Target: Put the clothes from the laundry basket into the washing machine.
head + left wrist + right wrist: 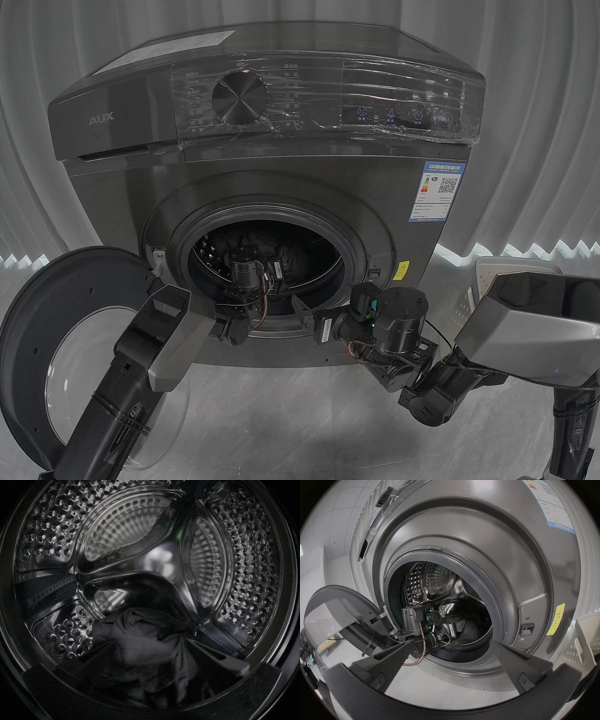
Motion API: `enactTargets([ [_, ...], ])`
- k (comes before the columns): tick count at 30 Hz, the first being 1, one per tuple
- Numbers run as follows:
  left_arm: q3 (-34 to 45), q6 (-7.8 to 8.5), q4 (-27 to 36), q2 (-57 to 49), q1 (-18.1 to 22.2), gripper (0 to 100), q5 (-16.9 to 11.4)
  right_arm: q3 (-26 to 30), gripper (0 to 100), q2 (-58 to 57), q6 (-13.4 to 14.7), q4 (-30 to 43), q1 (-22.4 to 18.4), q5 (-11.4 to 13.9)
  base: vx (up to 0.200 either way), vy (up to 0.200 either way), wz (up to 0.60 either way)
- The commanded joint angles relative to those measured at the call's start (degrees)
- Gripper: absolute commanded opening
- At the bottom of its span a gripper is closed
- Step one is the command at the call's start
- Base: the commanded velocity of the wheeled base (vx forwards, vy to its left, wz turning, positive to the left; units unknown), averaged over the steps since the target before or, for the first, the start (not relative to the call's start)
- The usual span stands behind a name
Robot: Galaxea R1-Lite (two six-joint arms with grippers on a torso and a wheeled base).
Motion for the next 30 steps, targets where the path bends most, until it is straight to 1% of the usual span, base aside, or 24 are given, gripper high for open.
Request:
enactTargets([
  [1,5.5,-1.68,0.0,-6.4,-2.4,100,-0.1,0.2,100,-0.3,0.0,0.0,0.0,0.0,0.0,0.0,0.0],
  [2,7.6,-1.86,-0.2,-7.6,-3.1,100,-0.1,0.2,100,-0.5,0.0,0.0,0.0,0.0,0.0,0.0,0.0],
  [4,14.8,-2.83,-1.6,-11.2,-5.0,100,-0.1,0.2,100,-0.7,0.0,0.1,-0.1,0.0,0.0,0.0,0.0],
  [5,16.7,-3.0,-2.3,-12.0,-5.5,100,-0.1,0.2,100,-0.8,0.0,0.1,-0.1,0.0,0.0,0.0,0.0],
  [6,20.7,-3.09,-4.0,-13.9,-6.4,100,-0.1,0.3,100,-1.1,0.0,0.0,-0.2,-0.1,0.0,0.0,0.0],
  [13,39.0,-2.65,-10.9,-24.7,-8.3,100,0.0,2.7,100,-3.6,0.0,0.1,-0.7,-0.1,0.0,0.0,0.0],
  [14,39.5,-2.65,-11.0,-24.9,-8.4,100,0.0,2.8,100,-3.7,0.0,0.1,-0.8,-0.1,0.0,0.0,0.0],
  [15,44.6,-2.74,-12.2,-28.4,-8.9,100,-0.1,3.9,100,-4.9,0.0,0.1,-1.0,0.0,0.0,0.0,0.0],
  [17,50.1,-2.74,-13.8,-32.2,-9.7,100,-0.1,5.2,100,-6.0,0.0,0.1,-1.3,0.0,0.0,0.0,0.0],
  [19,53.3,-2.83,-15.3,-34.4,-10.2,100,-0.1,6.5,100,-6.8,0.0,0.0,-1.7,0.1,0.0,0.0,0.0],
  [20,59.2,-2.83,-18.6,-37.8,-11.4,100,-0.1,8.8,100,-8.0,0.1,-0.3,-2.3,0.2,0.0,0.0,0.0],
  [23,67.2,-2.83,-22.0,-42.9,-13.2,100,-0.1,12.4,100,-9.0,0.6,-3.2,-3.8,0.3,0.0,0.0,0.0],
  [25,70.0,-2.91,-22.9,-44.6,-13.9,100,0.0,13.9,100,-9.0,0.6,-5.3,-4.6,0.4,0.0,0.0,0.0],
  [26,73.6,-3.0,-24.0,-46.8,-14.7,100,-0.1,15.8,100,-9.2,0.6,-7.6,-5.5,0.7,0.0,0.0,0.0],
  [27,73.6,-3.0,-24.0,-46.8,-14.7,100,-0.1,15.8,100,-9.2,0.6,-7.6,-5.5,0.7,0.0,0.0,0.0],
  [29,79.5,-2.91,-27.6,-50.3,-16.3,100,0.0,19.6,100,-11.6,0.7,-9.9,-6.9,1.3,0.0,0.0,0.0],
  [30,80.7,-2.91,-28.3,-51.1,-16.7,100,0.0,20.6,100,-12.6,0.7,-10.0,-7.2,1.6,0.0,0.0,0.0],
])
